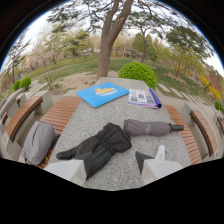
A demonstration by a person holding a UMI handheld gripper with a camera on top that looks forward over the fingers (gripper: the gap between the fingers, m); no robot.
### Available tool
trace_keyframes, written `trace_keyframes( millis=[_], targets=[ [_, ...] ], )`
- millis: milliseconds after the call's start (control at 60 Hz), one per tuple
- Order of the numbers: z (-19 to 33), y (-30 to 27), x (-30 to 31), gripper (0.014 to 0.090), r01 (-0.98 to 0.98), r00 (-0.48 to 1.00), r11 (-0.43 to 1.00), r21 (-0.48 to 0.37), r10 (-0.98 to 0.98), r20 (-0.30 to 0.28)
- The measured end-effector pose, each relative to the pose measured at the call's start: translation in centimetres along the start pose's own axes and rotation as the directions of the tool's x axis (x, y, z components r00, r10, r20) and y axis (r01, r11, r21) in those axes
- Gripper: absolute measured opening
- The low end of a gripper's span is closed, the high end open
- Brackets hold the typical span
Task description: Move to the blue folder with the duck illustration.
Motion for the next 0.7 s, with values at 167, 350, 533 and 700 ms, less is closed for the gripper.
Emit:
trace_keyframes(
  millis=[167,350,533,700],
  targets=[
    [1.9,-4.1,-2.4,0.0849,-0.003,1.000,0.999,0.042,0.003,0.004],
    [5.9,-9.2,-4.0,0.0849,-0.014,1.000,0.997,0.077,0.014,0.004],
    [11.8,-14.3,-5.0,0.0848,-0.018,1.000,0.996,0.086,0.018,0.003],
    [18.7,-19.1,-5.6,0.0848,-0.018,1.000,0.996,0.083,0.017,0.008]
  ],
)
